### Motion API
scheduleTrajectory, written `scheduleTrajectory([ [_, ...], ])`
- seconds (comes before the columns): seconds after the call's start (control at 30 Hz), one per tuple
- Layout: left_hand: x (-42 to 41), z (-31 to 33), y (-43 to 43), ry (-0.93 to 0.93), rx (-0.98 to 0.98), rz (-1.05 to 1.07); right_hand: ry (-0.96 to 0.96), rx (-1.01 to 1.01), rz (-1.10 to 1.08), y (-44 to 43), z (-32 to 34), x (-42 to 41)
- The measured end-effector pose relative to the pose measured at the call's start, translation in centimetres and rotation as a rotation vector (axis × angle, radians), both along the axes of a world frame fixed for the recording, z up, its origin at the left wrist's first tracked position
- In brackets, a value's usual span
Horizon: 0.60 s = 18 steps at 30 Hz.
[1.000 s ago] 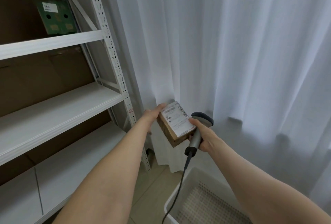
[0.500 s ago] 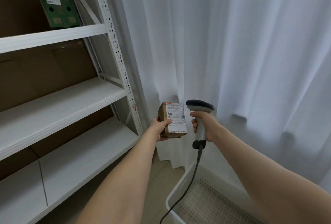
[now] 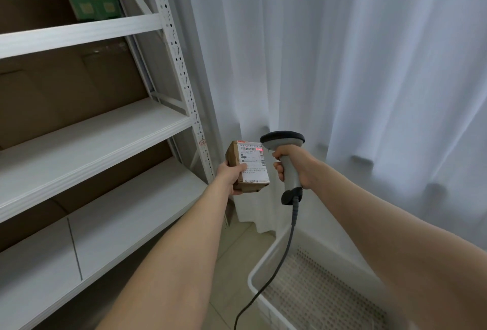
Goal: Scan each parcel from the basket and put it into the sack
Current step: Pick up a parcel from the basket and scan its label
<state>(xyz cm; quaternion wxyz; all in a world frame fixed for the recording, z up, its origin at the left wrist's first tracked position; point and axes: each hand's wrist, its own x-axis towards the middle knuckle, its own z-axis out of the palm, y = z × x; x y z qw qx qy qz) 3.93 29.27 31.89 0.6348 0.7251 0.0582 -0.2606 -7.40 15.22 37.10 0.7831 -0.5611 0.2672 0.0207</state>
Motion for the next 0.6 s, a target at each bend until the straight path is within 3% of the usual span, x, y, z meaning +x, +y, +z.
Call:
scheduleTrajectory([
  [0.6,-0.2,-0.4,1.3,0.017,0.045,-0.014,0.058,-0.110,0.071,1.5,1.2,0.3],
])
